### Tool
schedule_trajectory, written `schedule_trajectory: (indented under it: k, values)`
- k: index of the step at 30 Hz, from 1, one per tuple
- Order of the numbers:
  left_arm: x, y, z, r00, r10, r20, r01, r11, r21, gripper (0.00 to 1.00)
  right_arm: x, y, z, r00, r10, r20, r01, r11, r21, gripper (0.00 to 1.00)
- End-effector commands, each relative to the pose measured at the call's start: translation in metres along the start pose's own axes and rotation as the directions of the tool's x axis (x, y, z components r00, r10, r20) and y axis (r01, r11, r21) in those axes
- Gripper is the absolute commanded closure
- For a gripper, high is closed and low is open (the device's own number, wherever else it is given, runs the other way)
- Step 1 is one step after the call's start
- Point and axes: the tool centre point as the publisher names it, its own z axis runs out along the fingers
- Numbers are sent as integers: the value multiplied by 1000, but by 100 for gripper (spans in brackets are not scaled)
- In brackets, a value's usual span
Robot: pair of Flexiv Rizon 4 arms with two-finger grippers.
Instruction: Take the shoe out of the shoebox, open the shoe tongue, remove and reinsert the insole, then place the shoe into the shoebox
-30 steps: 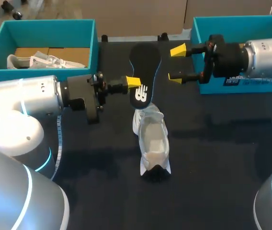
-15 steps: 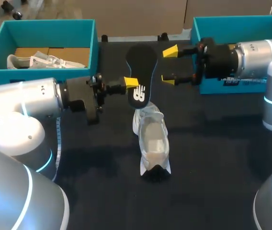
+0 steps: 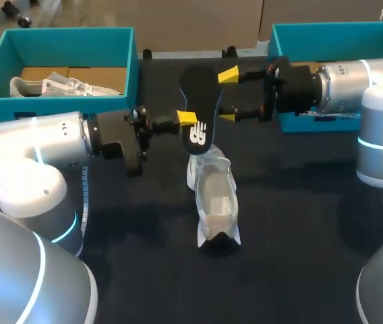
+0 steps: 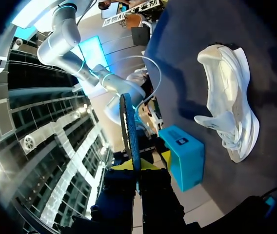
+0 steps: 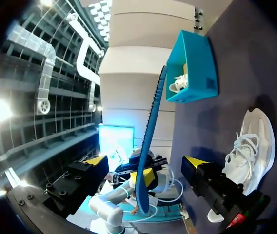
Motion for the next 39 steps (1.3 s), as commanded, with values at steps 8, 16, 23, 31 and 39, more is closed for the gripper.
schedule_trajectory:
  k: [8, 16, 23, 31, 39]
  values:
    - [1, 0, 3, 1000, 2, 0, -2, 1000, -2, 100, 3, -3, 14, 999, 9, 52, -9, 1000, 3, 36]
    - [1, 0, 3, 1000, 2, 0, -2, 1000, -2, 100, 4, -4, 16, 996, 17, 89, -16, 1000, -7, 35]
    - [1, 0, 3, 1000, 2, 0, -2, 1000, -2, 100, 3, -5, 19, 995, 34, 98, -33, 999, -11, 53]
    - [1, 0, 3, 1000, 2, 0, -2, 1000, -2, 100, 2, -7, 22, 993, 57, 102, -54, 998, -26, 57]
    - [1, 0, 3, 1000, 2, 0, -2, 1000, -2, 100, 4, -8, 25, 993, 55, 101, -52, 998, -30, 60]
